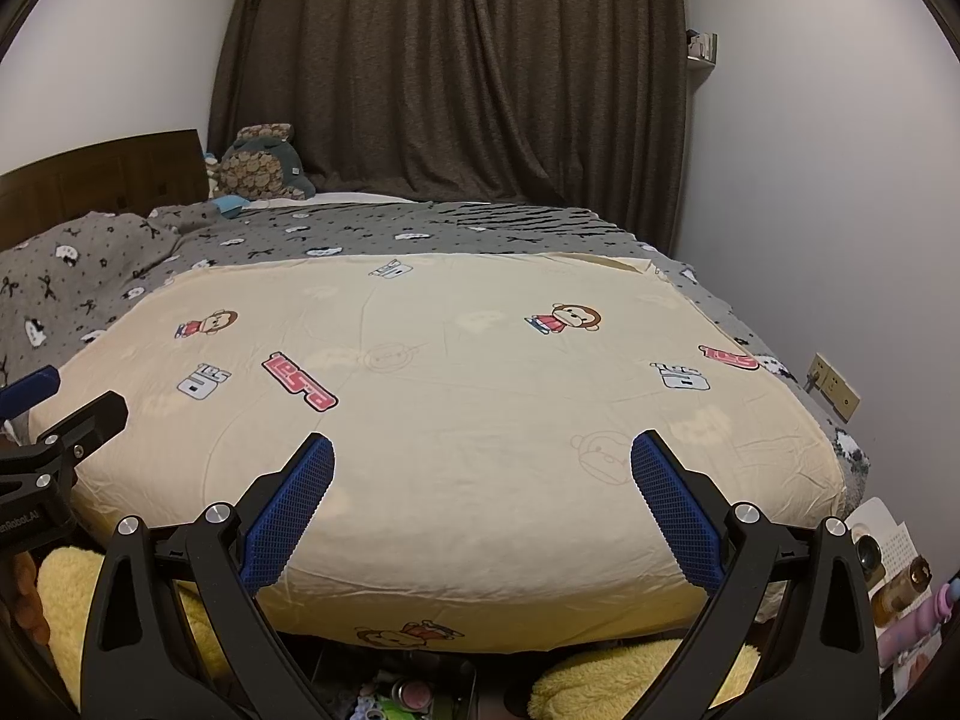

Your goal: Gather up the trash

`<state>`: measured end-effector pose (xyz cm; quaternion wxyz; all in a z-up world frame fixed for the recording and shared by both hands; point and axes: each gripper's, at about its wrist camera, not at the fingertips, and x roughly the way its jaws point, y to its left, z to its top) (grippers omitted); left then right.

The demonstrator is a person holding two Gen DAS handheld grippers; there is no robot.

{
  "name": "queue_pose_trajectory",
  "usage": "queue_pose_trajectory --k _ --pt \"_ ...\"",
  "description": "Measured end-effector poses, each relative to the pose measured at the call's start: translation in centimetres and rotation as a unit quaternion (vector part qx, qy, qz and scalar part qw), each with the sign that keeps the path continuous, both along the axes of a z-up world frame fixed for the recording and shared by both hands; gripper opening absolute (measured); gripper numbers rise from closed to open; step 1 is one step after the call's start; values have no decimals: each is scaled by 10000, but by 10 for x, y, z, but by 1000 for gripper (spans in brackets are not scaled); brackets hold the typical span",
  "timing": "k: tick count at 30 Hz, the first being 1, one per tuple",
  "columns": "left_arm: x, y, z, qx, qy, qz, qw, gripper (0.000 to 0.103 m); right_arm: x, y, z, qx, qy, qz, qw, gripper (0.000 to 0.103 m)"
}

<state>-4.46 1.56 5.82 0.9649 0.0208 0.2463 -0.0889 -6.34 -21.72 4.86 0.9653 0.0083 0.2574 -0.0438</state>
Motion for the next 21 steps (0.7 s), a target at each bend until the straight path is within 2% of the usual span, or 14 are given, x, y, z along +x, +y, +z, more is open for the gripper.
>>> queue_pose_trajectory --k 21 --pt "1 2 2 -1 -12 1 10000 95 3 1 -2 -13 27 7 10000 99"
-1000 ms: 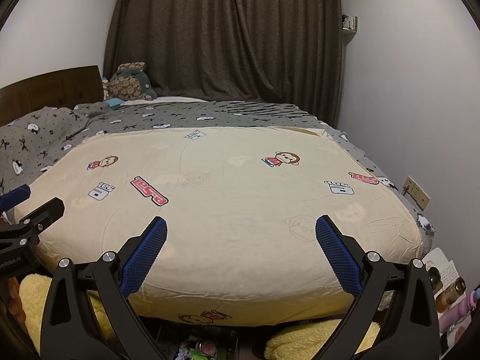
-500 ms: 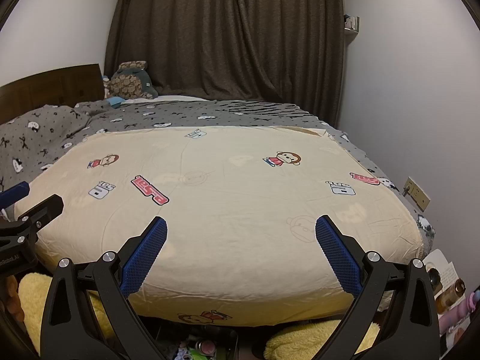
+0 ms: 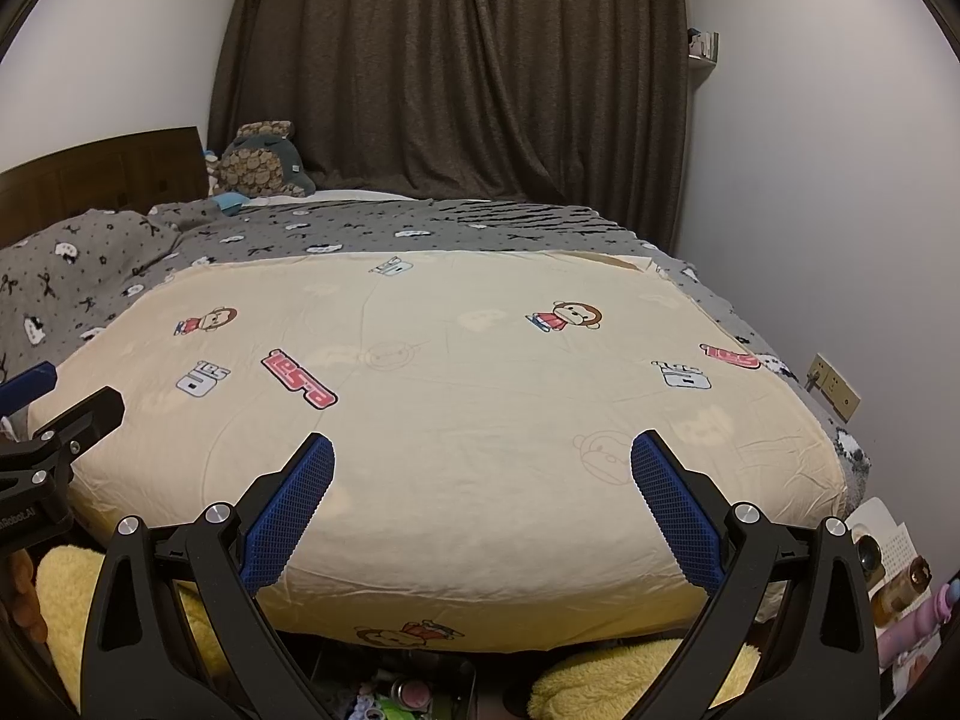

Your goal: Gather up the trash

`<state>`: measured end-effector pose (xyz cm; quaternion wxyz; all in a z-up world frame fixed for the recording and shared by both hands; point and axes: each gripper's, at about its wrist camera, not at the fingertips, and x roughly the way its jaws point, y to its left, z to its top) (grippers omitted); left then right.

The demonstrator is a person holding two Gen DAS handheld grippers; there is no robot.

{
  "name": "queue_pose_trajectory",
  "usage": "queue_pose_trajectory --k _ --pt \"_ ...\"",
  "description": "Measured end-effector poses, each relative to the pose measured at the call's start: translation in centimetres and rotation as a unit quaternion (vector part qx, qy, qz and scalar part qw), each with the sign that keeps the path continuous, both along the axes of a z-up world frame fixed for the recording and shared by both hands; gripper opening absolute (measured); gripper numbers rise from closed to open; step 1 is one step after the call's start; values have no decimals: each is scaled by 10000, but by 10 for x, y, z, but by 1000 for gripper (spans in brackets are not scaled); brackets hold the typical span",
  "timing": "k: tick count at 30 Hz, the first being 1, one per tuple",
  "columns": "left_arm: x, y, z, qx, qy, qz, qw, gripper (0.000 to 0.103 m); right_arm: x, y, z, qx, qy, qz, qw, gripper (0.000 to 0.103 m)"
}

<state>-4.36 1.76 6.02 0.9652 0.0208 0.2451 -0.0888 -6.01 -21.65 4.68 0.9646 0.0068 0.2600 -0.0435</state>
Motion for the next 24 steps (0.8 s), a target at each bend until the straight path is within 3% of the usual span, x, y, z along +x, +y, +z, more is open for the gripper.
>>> queue_pose_trajectory --k 24 --pt "-2 0 -4 -29 6 19 10000 95 0 0 0 3 3 -5 10000 99"
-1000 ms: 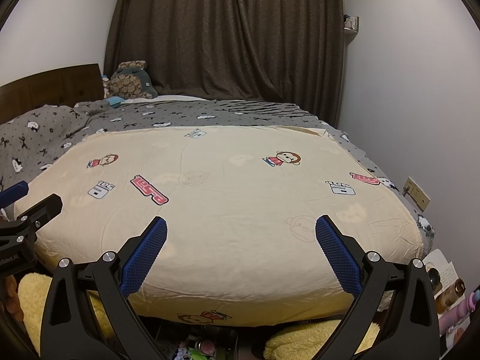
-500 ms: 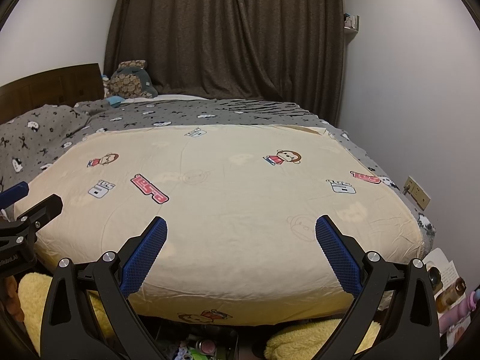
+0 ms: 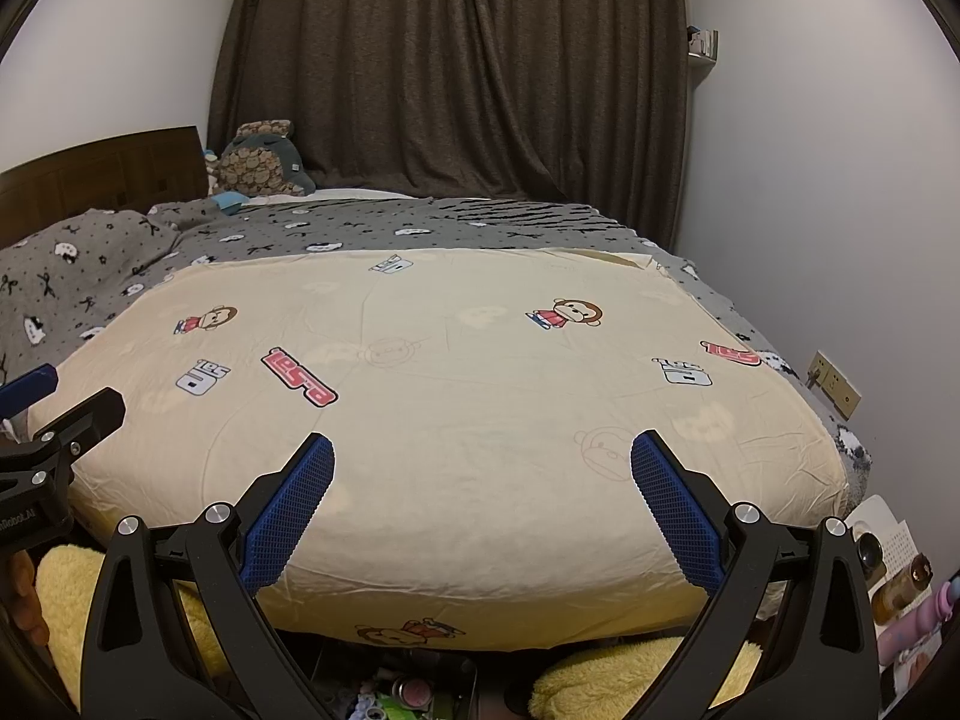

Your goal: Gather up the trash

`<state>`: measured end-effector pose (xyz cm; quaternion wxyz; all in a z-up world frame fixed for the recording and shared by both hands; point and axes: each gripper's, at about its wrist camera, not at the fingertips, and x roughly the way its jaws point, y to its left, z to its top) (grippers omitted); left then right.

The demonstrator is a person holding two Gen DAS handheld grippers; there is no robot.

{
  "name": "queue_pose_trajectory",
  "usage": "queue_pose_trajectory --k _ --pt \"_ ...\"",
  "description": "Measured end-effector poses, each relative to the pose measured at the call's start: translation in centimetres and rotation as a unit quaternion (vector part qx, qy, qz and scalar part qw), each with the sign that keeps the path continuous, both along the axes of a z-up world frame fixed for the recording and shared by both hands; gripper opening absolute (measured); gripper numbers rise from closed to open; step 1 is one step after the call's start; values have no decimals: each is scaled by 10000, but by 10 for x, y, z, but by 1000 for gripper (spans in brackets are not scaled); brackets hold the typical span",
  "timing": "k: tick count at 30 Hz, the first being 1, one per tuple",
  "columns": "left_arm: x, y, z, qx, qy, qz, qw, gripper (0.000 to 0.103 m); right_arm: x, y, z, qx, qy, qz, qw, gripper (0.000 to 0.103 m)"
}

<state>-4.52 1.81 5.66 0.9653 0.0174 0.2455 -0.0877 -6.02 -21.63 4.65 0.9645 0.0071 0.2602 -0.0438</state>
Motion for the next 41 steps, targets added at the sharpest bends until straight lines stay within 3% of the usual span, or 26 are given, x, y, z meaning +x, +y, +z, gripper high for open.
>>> queue_pose_trajectory --k 41 --pt "-2 -4 1 -8 -14 64 10000 95 -2 3 -3 26 29 -62 10000 99"
